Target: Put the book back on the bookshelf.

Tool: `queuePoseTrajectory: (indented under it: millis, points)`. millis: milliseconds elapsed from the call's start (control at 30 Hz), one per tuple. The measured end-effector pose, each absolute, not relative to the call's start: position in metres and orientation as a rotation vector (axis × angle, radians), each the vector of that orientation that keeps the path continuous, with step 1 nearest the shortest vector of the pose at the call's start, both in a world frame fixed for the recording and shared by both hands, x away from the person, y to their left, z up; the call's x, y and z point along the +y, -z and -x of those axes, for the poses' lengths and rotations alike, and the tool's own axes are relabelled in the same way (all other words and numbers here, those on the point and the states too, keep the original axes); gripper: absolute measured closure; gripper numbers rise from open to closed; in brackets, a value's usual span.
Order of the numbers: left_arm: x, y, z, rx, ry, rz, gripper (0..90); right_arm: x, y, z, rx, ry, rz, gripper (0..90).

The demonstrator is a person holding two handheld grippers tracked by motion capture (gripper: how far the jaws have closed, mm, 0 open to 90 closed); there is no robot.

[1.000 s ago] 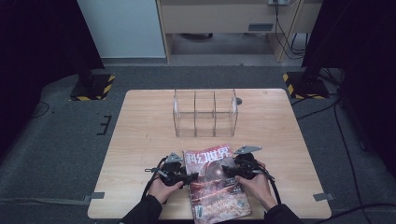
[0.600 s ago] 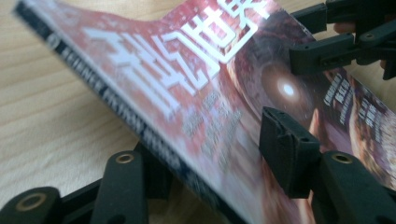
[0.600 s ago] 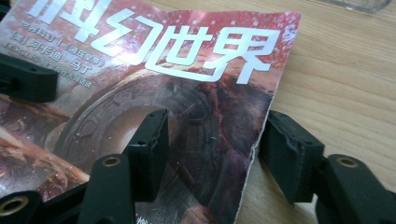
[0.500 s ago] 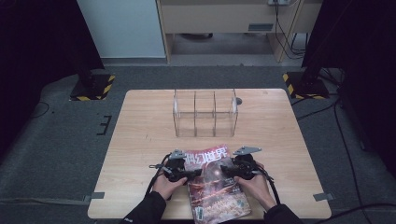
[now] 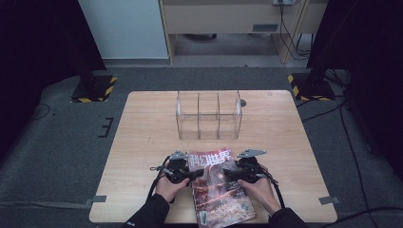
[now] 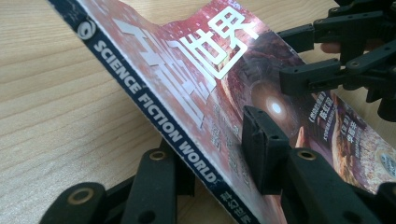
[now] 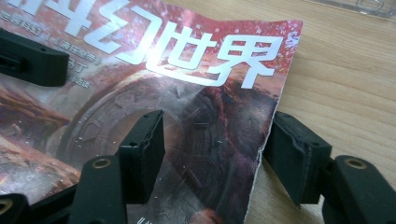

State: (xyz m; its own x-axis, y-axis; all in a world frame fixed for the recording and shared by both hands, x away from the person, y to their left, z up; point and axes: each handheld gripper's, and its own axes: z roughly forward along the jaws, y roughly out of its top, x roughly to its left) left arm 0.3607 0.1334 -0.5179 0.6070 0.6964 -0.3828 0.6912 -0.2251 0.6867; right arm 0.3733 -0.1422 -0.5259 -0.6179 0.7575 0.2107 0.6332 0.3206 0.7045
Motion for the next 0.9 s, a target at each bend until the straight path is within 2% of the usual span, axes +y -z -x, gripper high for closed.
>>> queuePoseTrajectory:
  millis: [433,900]
  points:
    - [0.134,0.516,-0.361,1.111,0.01,-1.945,66.2,-0.143,0.526,-0.374,2.414,-1.208,-1.274,40.3]
    - [0.139,0.488,-0.357,1.119,0.007,-1.851,75.0,-0.152,0.513,-0.375,2.374,-1.281,-1.291,33.1]
